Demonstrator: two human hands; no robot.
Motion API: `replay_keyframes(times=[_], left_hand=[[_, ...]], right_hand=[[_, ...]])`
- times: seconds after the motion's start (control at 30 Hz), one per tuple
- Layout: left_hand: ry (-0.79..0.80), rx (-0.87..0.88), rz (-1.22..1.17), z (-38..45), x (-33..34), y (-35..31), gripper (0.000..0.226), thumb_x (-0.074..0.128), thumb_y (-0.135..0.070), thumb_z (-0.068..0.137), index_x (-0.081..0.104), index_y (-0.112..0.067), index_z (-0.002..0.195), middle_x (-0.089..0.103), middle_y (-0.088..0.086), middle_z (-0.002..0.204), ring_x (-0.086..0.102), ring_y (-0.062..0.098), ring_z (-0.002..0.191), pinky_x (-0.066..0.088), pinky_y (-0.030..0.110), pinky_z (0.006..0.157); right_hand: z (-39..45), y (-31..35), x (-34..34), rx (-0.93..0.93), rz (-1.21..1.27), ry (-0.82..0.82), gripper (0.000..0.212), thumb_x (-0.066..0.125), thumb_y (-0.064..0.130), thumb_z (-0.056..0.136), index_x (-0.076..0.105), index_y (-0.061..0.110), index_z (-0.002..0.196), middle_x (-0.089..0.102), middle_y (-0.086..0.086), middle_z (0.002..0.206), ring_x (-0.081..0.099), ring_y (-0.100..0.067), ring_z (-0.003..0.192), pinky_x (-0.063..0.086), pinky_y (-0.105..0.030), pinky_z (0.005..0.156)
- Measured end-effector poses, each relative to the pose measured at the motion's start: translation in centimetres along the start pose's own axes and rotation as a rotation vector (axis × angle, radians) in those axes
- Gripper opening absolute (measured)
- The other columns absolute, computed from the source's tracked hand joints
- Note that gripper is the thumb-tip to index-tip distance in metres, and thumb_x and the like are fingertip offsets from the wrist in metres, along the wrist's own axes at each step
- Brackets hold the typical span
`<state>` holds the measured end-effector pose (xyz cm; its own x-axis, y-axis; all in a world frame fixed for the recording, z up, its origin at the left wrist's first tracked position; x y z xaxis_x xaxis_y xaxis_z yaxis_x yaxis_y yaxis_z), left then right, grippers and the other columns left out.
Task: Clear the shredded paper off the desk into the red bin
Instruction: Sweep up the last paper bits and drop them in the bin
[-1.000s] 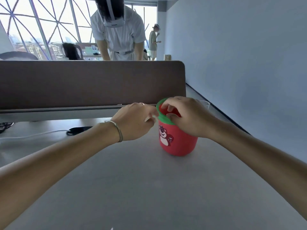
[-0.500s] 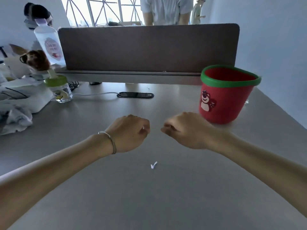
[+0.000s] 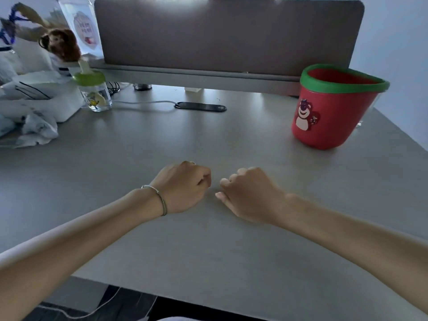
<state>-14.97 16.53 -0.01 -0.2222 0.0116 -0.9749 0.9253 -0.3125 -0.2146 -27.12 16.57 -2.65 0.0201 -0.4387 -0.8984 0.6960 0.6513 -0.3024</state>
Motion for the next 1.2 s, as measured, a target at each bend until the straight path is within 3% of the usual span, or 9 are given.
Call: replay_keyframes(times=[0.13,0.23,0.33,0.47,0.53,0.73,0.83,1.0,1.2], left_hand=[[-0.073,0.036,-0.047,0.4,0.7,-0.1,0.030,0.041,-0.020,0.093,0.069,-0.027,0.101,0.066,-0.003,0.103,0.061,0.023,0.100,0.049,0.036,0.078],[-0.139,0.069,-0.066,0.9,1.1,-0.3,0.033,0.042,-0.017,0.092,0.067,-0.028,0.109,0.062,-0.006,0.110,0.053,0.018,0.113,0.046,0.034,0.079],[-0.141,0.079,-0.079,1.4,1.3,-0.2,0.036,0.044,-0.018,0.090,0.065,-0.029,0.117,0.060,-0.006,0.121,0.048,0.017,0.121,0.042,0.031,0.085],[-0.157,0.077,-0.089,2.4,1.0,-0.1,0.038,0.050,-0.022,0.090,0.062,-0.027,0.126,0.061,-0.003,0.126,0.050,0.022,0.122,0.042,0.034,0.097],[-0.160,0.073,-0.091,3.2,0.7,-0.4,0.039,0.051,-0.025,0.091,0.060,-0.027,0.129,0.061,-0.001,0.128,0.052,0.023,0.122,0.042,0.037,0.101],[-0.176,0.108,-0.139,7.4,-1.5,-3.0,0.041,0.050,-0.031,0.096,0.054,-0.028,0.137,0.059,-0.001,0.132,0.052,0.021,0.124,0.040,0.039,0.106],[-0.212,0.145,-0.194,10.6,-4.3,-4.8,0.039,0.050,-0.030,0.097,0.054,-0.027,0.136,0.060,-0.001,0.132,0.052,0.021,0.125,0.042,0.040,0.105],[-0.267,0.198,-0.233,16.5,-9.2,-8.4,0.036,0.051,-0.028,0.098,0.057,-0.027,0.134,0.062,0.000,0.131,0.055,0.021,0.123,0.042,0.034,0.100],[-0.274,0.247,-0.263,22.2,-11.7,-12.4,0.036,0.053,-0.027,0.094,0.060,-0.024,0.130,0.065,0.003,0.126,0.058,0.024,0.118,0.046,0.036,0.097]], right_hand=[[-0.2,0.2,0.3,-0.027,-0.033,-0.017,0.025,0.066,0.025,0.084,0.057,0.016,0.063,0.060,-0.007,0.052,0.059,-0.030,0.044,0.034,-0.027,0.044],[-0.3,0.0,0.3,-0.058,0.002,0.009,0.022,0.080,0.012,0.069,0.059,0.013,0.067,0.059,-0.007,0.051,0.058,-0.031,0.043,0.025,-0.026,0.044],[-0.4,-0.9,0.5,-0.022,0.003,0.013,0.018,0.075,0.014,0.078,0.058,0.013,0.072,0.062,-0.006,0.056,0.062,-0.033,0.049,0.022,-0.027,0.046],[0.2,-3.6,0.8,0.207,0.065,0.101,0.020,0.047,0.028,0.101,0.059,0.014,0.094,0.072,-0.014,0.092,0.069,-0.040,0.087,0.030,-0.035,0.062],[0.4,-5.6,0.9,0.333,0.116,0.127,0.023,0.042,0.031,0.103,0.058,0.015,0.097,0.071,-0.017,0.098,0.067,-0.041,0.094,0.031,-0.036,0.066],[0.8,-12.0,-3.3,0.520,0.366,-0.026,0.029,0.048,0.024,0.095,0.040,0.016,0.067,0.049,-0.002,0.056,0.051,-0.034,0.060,0.026,-0.036,0.049],[1.7,-16.0,-7.6,0.558,0.339,-0.151,0.027,0.049,0.021,0.091,0.040,0.015,0.067,0.049,-0.006,0.057,0.050,-0.036,0.059,0.041,-0.041,0.054],[2.8,-23.7,-13.2,0.609,0.190,-0.263,0.030,0.046,0.025,0.096,0.047,0.015,0.067,0.052,-0.001,0.055,0.056,-0.032,0.057,0.046,-0.039,0.054],[2.4,-30.8,-14.8,0.718,0.110,-0.193,0.040,0.047,0.026,0.100,0.047,0.015,0.062,0.055,-0.003,0.060,0.057,-0.028,0.063,0.049,-0.039,0.062]])
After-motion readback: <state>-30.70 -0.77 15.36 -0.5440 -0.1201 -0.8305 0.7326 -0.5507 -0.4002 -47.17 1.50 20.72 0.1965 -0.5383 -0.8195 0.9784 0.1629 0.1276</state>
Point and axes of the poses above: each hand's wrist, its own z-axis towards the middle knuckle, its own x-axis out of the palm, y = z × x, the point moved 7 cm from there along z, towards the middle knuckle
